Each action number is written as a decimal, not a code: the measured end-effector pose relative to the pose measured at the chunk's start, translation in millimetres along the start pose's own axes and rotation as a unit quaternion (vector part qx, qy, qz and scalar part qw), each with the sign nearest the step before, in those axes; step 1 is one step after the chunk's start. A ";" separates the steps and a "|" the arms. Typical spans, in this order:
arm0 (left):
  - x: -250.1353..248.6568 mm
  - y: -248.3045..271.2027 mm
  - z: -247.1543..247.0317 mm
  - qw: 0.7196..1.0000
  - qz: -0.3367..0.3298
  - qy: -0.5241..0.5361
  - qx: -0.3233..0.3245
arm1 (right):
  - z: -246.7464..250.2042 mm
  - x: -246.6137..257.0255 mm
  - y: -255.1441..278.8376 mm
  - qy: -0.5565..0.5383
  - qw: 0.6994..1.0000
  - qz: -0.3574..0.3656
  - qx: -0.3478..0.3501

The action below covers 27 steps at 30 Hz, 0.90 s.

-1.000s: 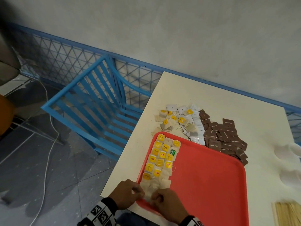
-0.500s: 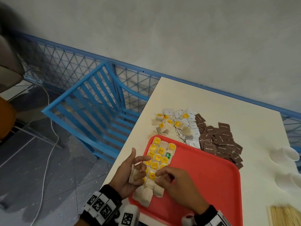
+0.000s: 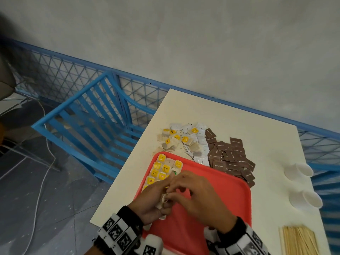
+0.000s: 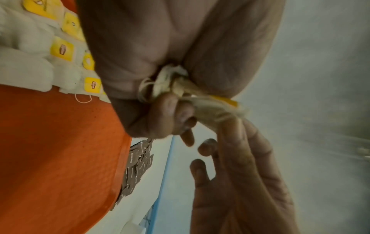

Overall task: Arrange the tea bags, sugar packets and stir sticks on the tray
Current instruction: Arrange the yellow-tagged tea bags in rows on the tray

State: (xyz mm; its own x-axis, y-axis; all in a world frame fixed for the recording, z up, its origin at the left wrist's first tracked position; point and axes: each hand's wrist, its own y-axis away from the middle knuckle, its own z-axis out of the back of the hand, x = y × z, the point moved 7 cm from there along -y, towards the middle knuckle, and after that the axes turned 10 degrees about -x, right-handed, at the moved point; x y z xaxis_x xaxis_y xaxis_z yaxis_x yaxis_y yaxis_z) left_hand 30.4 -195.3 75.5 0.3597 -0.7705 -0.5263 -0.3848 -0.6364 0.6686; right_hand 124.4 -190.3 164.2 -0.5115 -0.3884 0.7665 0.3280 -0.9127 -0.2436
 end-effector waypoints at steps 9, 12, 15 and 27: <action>-16.2 8.4 -15.6 0.992 -0.103 -0.065 -0.033 | 27.6 6.4 0.0 -0.068 0.995 -0.072 -0.006; -25.2 8.4 -13.4 0.980 -0.175 -0.055 -0.081 | 16.0 -7.8 6.6 0.002 0.987 -0.158 -0.025; -25.4 6.9 -6.1 0.974 -0.181 -0.017 -0.136 | 7.6 -18.7 9.2 0.020 0.981 -0.188 -0.047; -23.5 0.9 -13.0 0.988 -0.122 0.040 -0.081 | 23.0 -35.0 -4.7 -0.001 0.973 -0.215 -0.083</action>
State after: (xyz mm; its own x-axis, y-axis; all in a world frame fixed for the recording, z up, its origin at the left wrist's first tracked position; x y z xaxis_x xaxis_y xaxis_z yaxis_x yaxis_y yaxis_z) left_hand 32.7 -177.3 95.4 0.4942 -0.5849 -0.6432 -0.1400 -0.7837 0.6051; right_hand 159.0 -169.5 152.2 -0.5712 0.0333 0.8201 -0.0477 -0.9988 0.0073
